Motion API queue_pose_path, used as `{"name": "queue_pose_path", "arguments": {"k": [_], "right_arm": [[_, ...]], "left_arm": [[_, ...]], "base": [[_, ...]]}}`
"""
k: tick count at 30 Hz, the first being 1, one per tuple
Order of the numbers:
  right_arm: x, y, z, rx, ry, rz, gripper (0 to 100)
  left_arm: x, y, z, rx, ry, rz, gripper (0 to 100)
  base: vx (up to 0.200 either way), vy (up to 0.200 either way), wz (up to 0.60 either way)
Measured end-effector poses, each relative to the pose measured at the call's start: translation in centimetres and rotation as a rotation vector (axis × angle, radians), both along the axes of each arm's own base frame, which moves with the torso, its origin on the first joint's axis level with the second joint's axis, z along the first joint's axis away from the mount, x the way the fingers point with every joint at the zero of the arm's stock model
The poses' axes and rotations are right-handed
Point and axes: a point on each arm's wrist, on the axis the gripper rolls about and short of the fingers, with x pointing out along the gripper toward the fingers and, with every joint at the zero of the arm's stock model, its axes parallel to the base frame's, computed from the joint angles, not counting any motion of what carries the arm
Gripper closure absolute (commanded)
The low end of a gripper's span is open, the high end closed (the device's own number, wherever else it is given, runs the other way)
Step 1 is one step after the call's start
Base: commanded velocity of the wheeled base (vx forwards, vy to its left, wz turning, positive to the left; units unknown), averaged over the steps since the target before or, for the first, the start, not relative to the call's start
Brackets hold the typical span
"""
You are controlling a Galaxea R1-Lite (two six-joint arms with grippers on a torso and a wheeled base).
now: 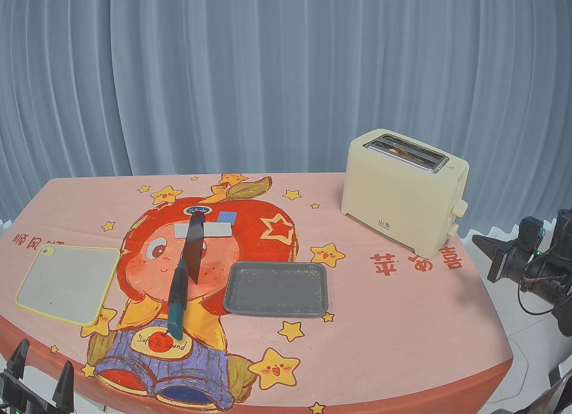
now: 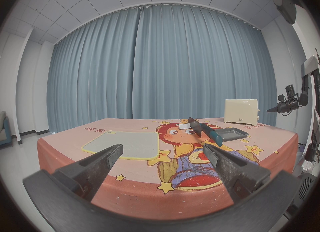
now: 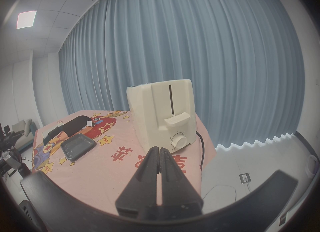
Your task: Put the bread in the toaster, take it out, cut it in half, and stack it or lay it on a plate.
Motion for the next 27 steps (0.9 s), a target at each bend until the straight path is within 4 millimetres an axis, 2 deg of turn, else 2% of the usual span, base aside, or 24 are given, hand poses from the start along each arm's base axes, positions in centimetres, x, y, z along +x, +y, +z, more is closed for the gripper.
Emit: {"name": "queue_pose_path", "arguments": {"k": [18,27], "right_arm": [[2.0,0.1,-1.8,0.045,0.086,-0.016,100],[1.9,0.1,-2.3,0.039,0.108,-0.030,100]], "left_arm": [[0.0,0.0,0.0,0.000,0.000,0.000,0],[0.0,0.0,0.0,0.000,0.000,0.000,0]], "base": [[0.000,0.000,0.00],[0.000,0.000,0.00]]}}
